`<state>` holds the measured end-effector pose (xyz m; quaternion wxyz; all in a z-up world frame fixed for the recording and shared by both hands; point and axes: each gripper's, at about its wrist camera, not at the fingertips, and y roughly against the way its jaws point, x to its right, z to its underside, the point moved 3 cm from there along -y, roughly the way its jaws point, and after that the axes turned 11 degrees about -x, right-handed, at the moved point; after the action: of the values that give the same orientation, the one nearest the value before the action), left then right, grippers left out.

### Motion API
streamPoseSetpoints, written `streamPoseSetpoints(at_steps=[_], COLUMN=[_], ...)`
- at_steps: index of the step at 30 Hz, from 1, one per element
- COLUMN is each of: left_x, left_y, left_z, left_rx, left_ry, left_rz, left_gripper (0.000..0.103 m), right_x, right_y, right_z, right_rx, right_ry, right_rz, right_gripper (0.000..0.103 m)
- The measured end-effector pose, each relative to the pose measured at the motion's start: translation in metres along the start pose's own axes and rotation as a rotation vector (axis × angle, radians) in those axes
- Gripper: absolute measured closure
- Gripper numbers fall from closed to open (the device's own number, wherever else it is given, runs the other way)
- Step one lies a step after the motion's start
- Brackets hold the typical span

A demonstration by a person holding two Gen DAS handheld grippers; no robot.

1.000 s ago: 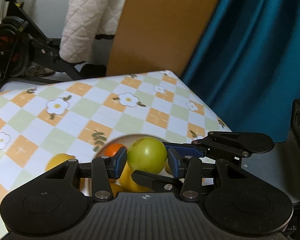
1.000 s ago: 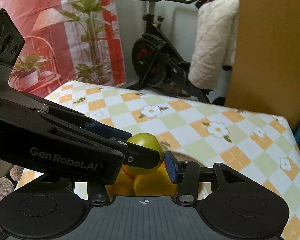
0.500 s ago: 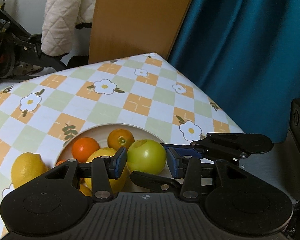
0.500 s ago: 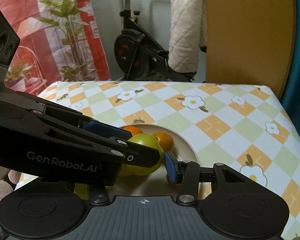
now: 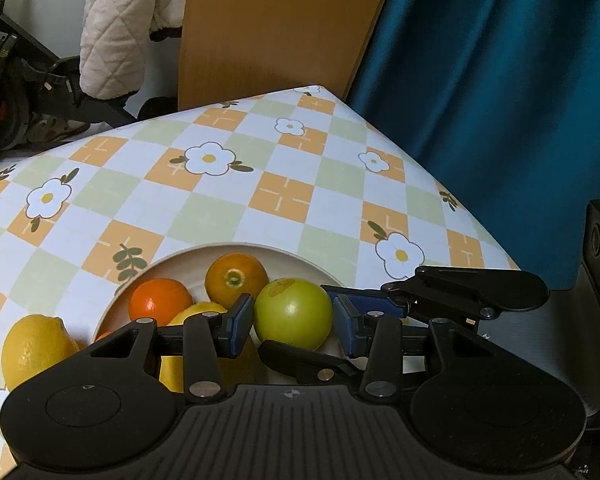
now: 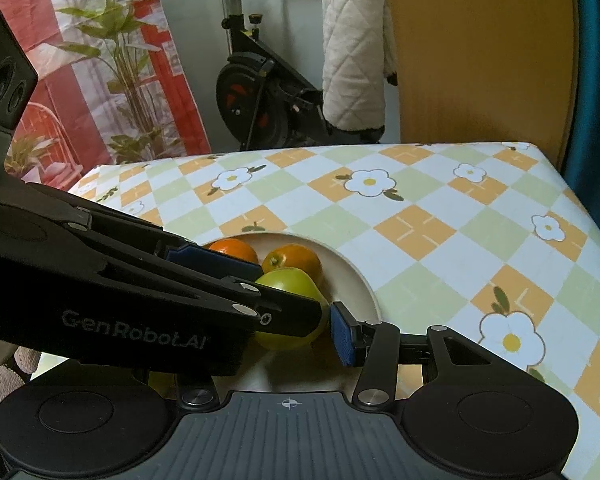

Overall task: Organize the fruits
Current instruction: 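Lower the green lime onto the plate and open the left gripper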

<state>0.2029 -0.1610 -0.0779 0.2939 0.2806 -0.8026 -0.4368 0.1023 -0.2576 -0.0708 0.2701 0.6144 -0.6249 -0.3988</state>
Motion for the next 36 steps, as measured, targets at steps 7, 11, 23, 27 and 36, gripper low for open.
streamPoseSetpoints(at_steps=[7,11,23,27,36], left_x=[-0.005,-0.006,-0.006,-0.009,-0.009], left_y=[-0.004,-0.008,-0.006,0.001,0.03], left_z=[-0.004,-0.005,-0.003,-0.002,0.0], left_rx=[0.009,0.005,0.014,0.027,0.09], left_ry=[0.021,0.031,0.026,0.033,0.029], left_rz=[-0.007,0.0,-0.002,-0.008,-0.017], left_gripper=[0.057,0.058,0.056,0.056,0.055], right_x=[-0.001,-0.001,-0.003,-0.005,-0.017], right_y=[-0.006,-0.013,-0.018,-0.012,0.009], right_z=[-0.007,-0.009,-0.008,-0.011,-0.017], right_rx=[-0.003,-0.025,-0.049,-0.039,-0.004], right_ry=[0.013,0.011,0.0,0.007,0.042], right_rz=[0.011,0.025,0.048,0.056,0.075], right_gripper=[0.059,0.059,0.059,0.056,0.052])
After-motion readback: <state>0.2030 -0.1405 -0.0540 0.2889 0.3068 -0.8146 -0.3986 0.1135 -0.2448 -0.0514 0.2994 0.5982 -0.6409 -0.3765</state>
